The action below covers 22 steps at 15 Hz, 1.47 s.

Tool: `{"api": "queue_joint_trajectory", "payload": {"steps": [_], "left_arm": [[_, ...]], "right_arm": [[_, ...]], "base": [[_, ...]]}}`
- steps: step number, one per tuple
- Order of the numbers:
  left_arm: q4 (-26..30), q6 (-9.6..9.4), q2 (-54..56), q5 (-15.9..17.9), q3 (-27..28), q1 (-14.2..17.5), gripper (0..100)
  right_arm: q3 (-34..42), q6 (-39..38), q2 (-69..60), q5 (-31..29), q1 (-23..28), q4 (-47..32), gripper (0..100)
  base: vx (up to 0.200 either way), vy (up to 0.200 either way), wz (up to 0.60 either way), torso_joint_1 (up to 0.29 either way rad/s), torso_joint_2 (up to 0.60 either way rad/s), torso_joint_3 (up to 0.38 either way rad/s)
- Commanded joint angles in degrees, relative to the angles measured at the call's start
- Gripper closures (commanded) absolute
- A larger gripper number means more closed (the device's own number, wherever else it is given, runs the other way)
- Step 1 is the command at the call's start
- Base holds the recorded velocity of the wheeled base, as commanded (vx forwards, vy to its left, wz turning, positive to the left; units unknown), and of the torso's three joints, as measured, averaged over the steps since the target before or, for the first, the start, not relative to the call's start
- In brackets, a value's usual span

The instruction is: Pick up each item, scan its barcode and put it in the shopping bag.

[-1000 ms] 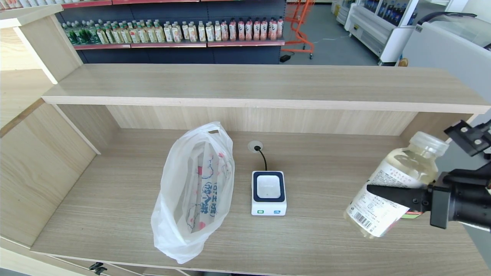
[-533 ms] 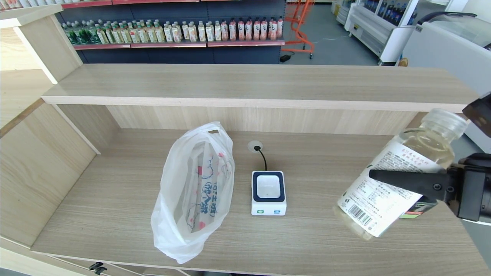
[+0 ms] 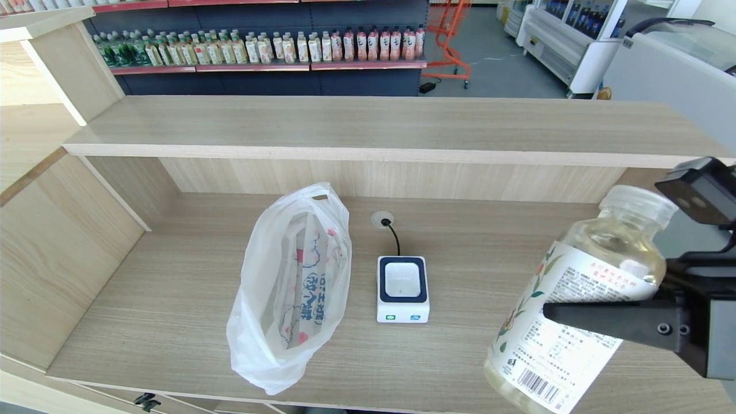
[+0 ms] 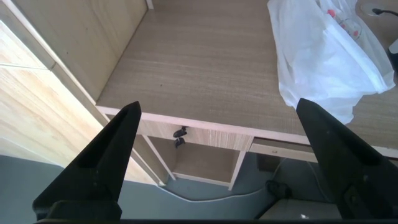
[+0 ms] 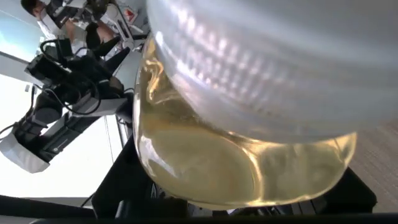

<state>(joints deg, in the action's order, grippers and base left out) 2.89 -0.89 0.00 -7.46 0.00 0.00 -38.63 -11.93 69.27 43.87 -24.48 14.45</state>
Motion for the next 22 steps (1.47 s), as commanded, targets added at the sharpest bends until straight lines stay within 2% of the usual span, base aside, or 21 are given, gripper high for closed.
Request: {"api": "queue_joint_trajectory", "payload": {"steps": [1,5,13,18,22], "left_arm": [[0.0,0.01,0.0,0.0,0.0,0.0,0],[0.0,0.01,0.0,-0.1,0.0,0.0,0],[0.0,0.01,0.0,0.0,0.0,0.0,0],[0.0,0.01,-0.1,0.0,0.0,0.0,0],[0.0,0.01,0.0,0.0,0.0,0.0,0]], "right_arm": [[-0.5,0.6,2.9,0.1,-0.2,0.2,100],[-2.5,-0.2,4.0,4.9,-1.6,0.9,100],[-3.4,-0.8,9.9,5.0,-4.3,6.8,100],[-5.1,-7.6,12.6,5.0,-7.5,14.0,100],[-5.3,-7.5,13.8,5.0,-8.0,14.1,100]], "base": [[0.0,0.0,0.0,0.0,0.0,0.0],[0.0,0.0,0.0,0.0,0.0,0.0],[0.0,0.0,0.0,0.0,0.0,0.0],[0.0,0.0,0.0,0.0,0.0,0.0],[0.0,0.0,0.0,0.0,0.0,0.0]]}}
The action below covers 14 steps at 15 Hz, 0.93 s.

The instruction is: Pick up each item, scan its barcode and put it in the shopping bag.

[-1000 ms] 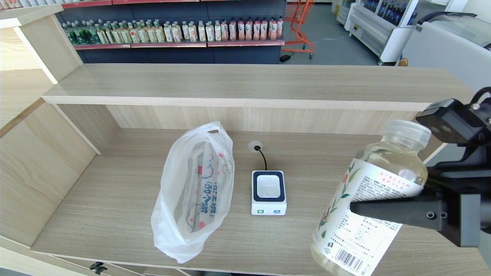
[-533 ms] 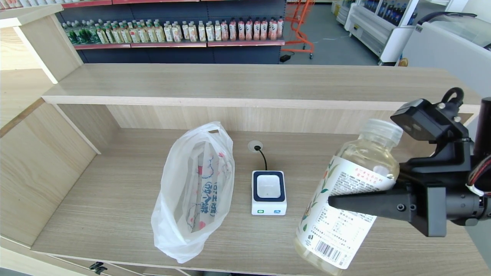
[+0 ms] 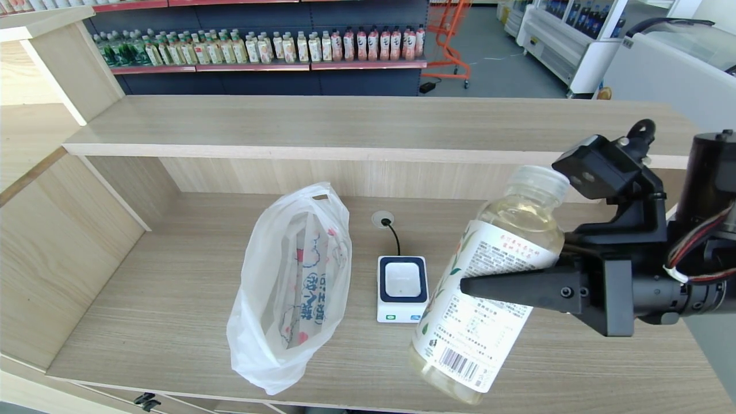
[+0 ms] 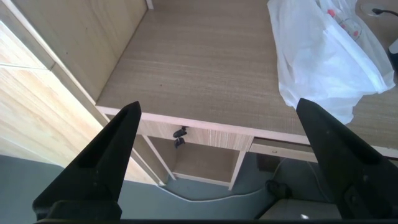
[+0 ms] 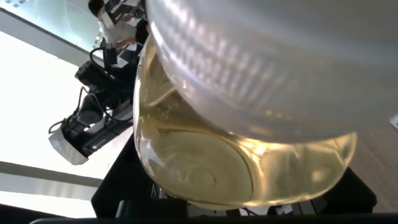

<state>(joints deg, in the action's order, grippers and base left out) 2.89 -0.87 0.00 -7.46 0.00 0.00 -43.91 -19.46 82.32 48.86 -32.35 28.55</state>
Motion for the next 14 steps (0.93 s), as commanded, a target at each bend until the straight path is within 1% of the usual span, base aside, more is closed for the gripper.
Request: {"api": "queue_joint_trajectory", "payload": {"steps": [1,9,11,12,13,14], "left_arm": [[0.0,-0.01,0.0,-0.1,0.0,0.0,0],[0.0,-0.01,-0.1,-0.1,0.0,0.0,0],[0.0,-0.01,0.0,0.0,0.0,0.0,0],[0.0,-0.01,0.0,-0.1,0.0,0.0,0],[0.0,-0.01,0.0,0.0,0.0,0.0,0],[0.0,-0.01,-0.1,-0.1,0.0,0.0,0]], "right_arm": [[0.0,0.1,1.0,0.0,-0.2,0.0,100],[0.1,0.2,1.7,-0.2,-0.7,1.7,100],[0.5,1.8,1.6,-0.5,-0.3,1.8,100],[0.8,6.4,1.8,-1.8,0.5,1.8,100],[1.0,13.0,2.3,-4.6,2.3,1.8,100],[1.6,25.1,2.6,-8.1,4.8,1.7,100]], "base": [[0.0,0.0,0.0,0.0,0.0,0.0],[0.0,0.0,0.0,0.0,0.0,0.0],[0.0,0.0,0.0,0.0,0.0,0.0],[0.0,0.0,0.0,0.0,0.0,0.0],[0.0,0.0,0.0,0.0,0.0,0.0],[0.0,0.0,0.0,0.0,0.0,0.0]]}}
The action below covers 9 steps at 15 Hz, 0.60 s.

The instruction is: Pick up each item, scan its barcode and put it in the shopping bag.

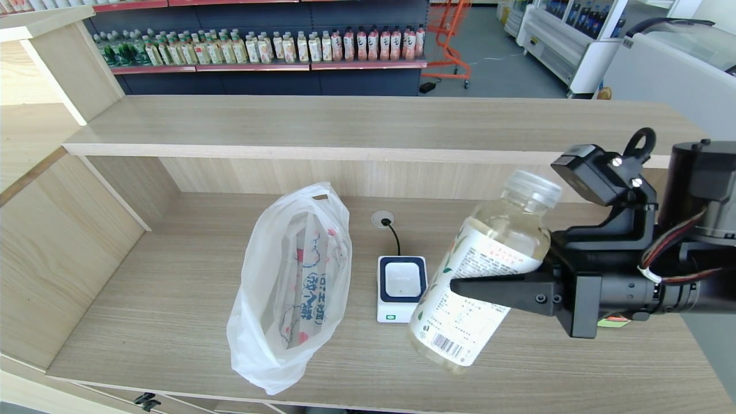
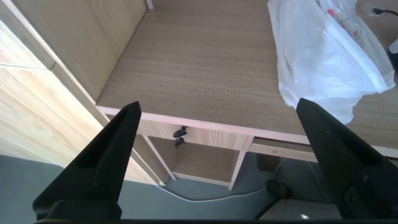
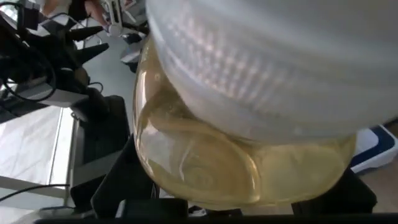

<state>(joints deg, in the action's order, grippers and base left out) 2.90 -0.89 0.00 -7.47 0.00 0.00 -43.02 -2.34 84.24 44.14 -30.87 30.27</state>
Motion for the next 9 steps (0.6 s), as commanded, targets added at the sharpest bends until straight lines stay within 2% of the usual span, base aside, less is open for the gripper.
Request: {"api": "queue_joint_trajectory", "payload": {"steps": [1,2,3,5,7,9], "left_arm": [[0.0,0.01,0.0,0.0,0.0,0.0,0],[0.0,0.01,0.0,0.0,0.0,0.0,0],[0.0,0.01,0.0,0.0,0.0,0.0,0],[0.0,0.01,0.0,-0.1,0.0,0.0,0],[0.0,0.01,-0.1,0.0,0.0,0.0,0],[0.0,0.01,0.0,0.0,0.0,0.0,0]], "right_arm": [[1.7,19.3,0.3,-5.6,6.5,0.0,100],[2.2,24.3,0.1,-6.4,8.1,0.0,100],[2.9,34.2,-0.5,-7.4,11.5,0.0,100],[4.2,44.3,-0.7,-8.1,15.3,0.0,100],[4.4,52.2,-0.7,-8.9,17.2,0.0,100],[4.6,56.1,-0.9,-9.8,17.2,0.1,100]], "base": [[0.0,0.0,0.0,0.0,0.0,0.0],[0.0,0.0,0.0,0.0,0.0,0.0],[0.0,0.0,0.0,0.0,0.0,0.0],[0.0,0.0,0.0,0.0,0.0,0.0],[0.0,0.0,0.0,0.0,0.0,0.0],[0.0,0.0,0.0,0.0,0.0,0.0]]}}
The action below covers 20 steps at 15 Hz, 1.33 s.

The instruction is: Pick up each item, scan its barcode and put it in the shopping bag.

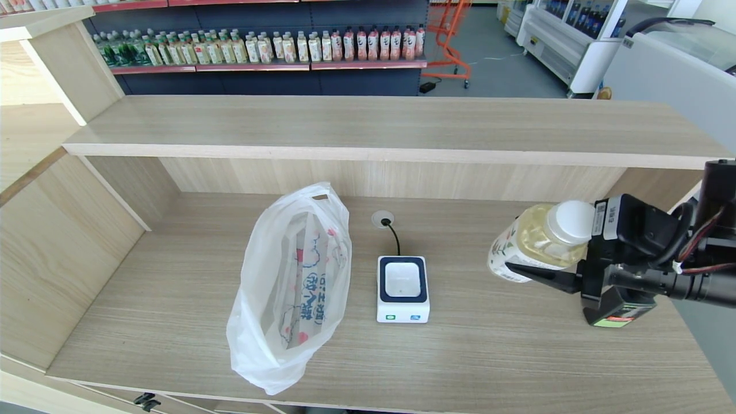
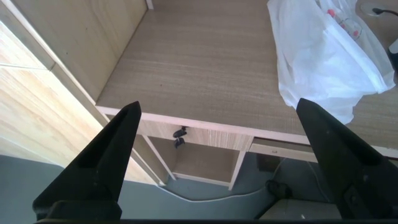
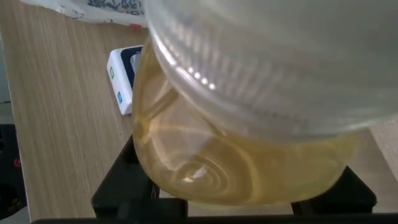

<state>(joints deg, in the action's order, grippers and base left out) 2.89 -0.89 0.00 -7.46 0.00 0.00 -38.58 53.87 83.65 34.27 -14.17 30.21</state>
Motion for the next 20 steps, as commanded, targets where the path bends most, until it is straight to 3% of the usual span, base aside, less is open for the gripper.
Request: {"api": "queue_joint_trajectory", "payload": {"steps": [1,6,12,20], "left_arm": [[0.0,0.01,0.0,0.0,0.0,0.0,0],[0.0,-0.08,0.0,0.0,0.0,0.0,0],[0.0,0.1,0.0,0.0,0.0,0.0,0],[0.0,0.1,0.0,0.0,0.0,0.0,0]], "right_arm": [[0.2,0.9,-0.5,-0.5,0.5,0.0,100],[0.2,3.2,-1.3,-2.9,0.5,0.0,100],[-0.9,1.2,0.6,-1.2,-0.3,-0.1,100],[-3.0,3.3,10.5,2.3,-0.4,0.1,100]], "base": [[0.0,0.0,0.0,0.0,0.0,0.0],[0.0,0.0,0.0,0.0,0.0,0.0],[0.0,0.2,0.0,0.004,0.0,0.004],[0.0,0.0,0.0,0.0,0.0,0.0]]}}
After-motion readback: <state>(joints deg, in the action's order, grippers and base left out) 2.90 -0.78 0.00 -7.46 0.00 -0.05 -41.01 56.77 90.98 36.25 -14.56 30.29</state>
